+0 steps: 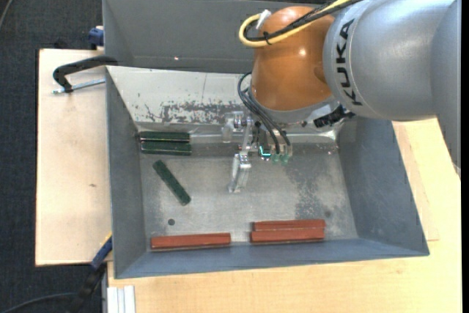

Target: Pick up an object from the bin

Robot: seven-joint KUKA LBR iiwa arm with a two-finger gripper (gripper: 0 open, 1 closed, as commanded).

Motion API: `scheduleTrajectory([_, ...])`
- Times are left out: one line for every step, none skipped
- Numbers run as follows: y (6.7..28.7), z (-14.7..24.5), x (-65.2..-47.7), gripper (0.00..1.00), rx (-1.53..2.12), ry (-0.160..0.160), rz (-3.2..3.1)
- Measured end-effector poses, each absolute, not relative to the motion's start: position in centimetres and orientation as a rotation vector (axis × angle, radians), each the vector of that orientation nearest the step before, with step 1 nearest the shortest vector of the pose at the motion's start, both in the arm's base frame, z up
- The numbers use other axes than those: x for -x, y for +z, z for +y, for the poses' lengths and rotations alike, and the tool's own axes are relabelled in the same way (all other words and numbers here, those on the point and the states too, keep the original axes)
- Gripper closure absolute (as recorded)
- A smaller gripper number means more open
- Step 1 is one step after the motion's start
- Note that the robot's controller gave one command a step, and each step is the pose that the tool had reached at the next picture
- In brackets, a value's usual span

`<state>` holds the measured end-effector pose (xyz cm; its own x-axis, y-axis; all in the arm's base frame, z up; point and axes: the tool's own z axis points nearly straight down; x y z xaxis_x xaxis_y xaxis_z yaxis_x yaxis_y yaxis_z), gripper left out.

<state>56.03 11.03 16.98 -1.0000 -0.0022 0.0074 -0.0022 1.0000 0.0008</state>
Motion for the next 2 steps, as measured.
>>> scheduleTrajectory([6.82,22.79,-57.43,0.0,0.028,-0.008,-3.145])
scheduleTrajectory([7.0,22.89,-57.57,0.0,0.027,-0.005,-3.147])
